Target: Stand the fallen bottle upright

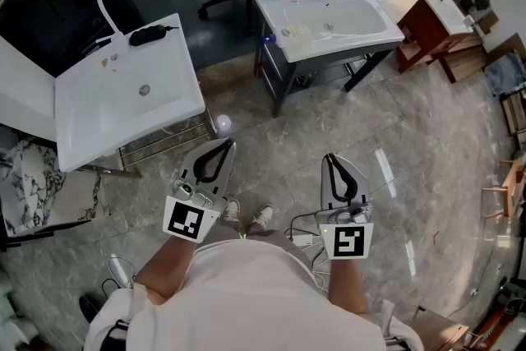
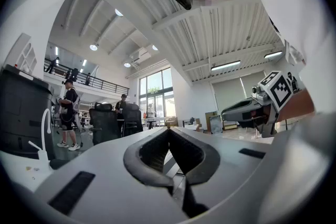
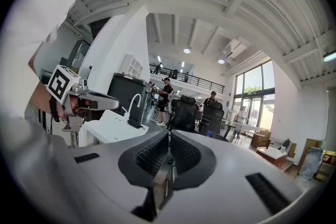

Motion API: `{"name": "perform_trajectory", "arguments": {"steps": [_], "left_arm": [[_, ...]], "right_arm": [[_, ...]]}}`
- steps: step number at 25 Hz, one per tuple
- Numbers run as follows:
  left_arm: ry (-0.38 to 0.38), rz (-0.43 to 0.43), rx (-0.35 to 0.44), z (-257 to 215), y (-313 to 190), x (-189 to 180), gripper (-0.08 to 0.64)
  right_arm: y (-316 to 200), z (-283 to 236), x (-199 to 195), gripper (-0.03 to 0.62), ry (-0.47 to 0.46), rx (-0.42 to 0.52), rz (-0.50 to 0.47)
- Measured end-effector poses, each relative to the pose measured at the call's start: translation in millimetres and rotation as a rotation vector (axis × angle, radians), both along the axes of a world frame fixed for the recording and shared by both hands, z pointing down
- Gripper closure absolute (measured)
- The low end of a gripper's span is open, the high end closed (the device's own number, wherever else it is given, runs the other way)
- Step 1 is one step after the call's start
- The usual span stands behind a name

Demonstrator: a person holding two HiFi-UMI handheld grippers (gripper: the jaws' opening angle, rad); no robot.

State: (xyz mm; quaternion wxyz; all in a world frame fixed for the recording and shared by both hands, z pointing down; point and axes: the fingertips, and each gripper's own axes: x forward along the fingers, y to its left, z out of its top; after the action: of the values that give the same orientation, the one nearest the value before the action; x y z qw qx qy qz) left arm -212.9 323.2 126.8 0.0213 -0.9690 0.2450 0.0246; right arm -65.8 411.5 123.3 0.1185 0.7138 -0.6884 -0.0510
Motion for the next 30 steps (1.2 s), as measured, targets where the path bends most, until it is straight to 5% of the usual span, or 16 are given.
{"name": "perform_trajectory", "arguments": {"steps": [19,30], "left_arm": [[-0.025,-0.075,-0.011,14.8,22.5,31.6,0.543],[-0.031,-0.026,-0.031,31.9,-2.2,76.1,0.543]], "right_arm": [[12.2,3.6,53.1,0.548,-0.016,0.055,-0.042],[0.2,21.0,80.1,0.548,-0.042,0.017,-0.019]]}}
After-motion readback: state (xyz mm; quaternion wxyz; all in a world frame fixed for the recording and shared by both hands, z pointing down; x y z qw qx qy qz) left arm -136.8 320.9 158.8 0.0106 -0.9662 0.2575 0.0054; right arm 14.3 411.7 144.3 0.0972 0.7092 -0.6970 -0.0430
